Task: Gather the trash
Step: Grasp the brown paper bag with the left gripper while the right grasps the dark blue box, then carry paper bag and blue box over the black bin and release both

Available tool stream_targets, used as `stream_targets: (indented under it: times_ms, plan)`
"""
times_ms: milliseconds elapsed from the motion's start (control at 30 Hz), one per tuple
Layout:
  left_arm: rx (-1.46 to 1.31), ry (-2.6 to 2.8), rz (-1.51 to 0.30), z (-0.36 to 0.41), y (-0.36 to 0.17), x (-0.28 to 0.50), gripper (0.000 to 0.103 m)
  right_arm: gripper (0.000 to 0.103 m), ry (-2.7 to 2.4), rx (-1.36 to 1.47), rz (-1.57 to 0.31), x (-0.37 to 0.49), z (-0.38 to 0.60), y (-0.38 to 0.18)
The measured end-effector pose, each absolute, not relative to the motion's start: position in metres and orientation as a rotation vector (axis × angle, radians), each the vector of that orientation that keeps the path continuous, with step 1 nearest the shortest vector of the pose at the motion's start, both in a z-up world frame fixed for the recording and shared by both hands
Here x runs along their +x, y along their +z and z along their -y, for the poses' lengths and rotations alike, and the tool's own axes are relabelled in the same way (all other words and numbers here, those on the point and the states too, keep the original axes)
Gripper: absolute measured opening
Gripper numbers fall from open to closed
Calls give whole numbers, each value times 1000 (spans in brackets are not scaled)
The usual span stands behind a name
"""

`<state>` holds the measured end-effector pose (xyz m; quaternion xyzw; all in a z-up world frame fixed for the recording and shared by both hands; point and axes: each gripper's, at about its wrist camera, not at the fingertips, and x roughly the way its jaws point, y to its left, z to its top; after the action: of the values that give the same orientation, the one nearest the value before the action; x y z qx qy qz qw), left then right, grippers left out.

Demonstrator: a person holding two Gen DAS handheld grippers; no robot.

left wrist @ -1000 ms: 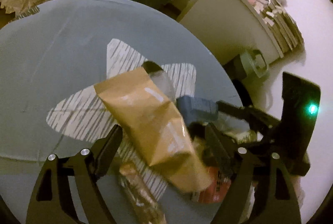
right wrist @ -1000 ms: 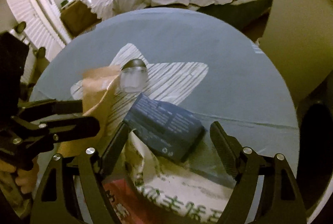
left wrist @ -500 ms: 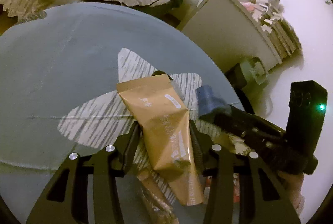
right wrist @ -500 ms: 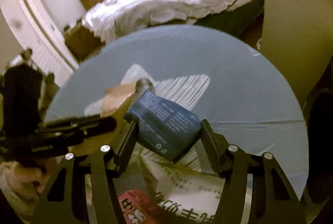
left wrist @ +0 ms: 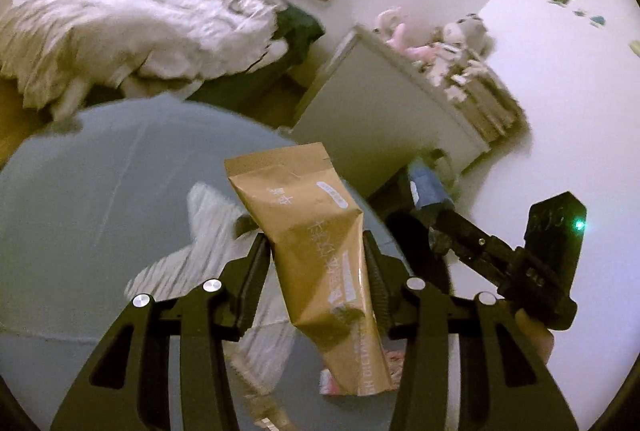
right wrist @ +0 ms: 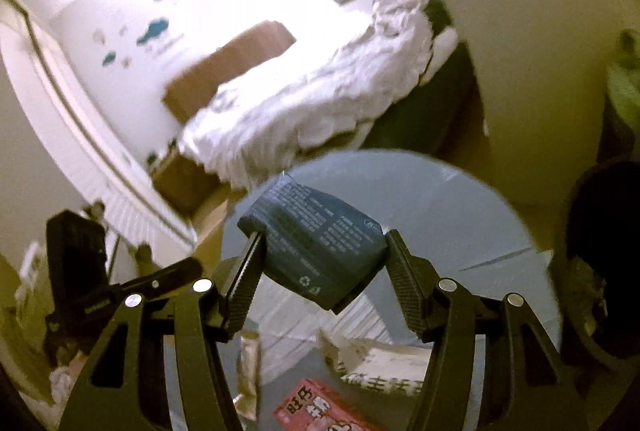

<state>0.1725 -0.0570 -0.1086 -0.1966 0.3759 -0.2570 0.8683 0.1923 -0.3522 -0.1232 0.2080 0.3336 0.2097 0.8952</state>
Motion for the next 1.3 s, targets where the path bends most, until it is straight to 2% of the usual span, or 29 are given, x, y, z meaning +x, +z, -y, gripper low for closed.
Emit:
stream_targets:
  times_ms: [267,500,900,1300]
  plan:
    - [-335,-674,-714,119,-67,180,46,61,295,527,-541,158,437,-92]
    - [-249,-820,-689,199,-50,191,46,61,152,614,-478,125,514,-99]
    - [-161,-975,-779,319,-71,222,46,61,-5,738,-470,99,603,-147]
    - [-118,-985,-873,368,-109,245,46,61,-47,800,-505,103,628,-186]
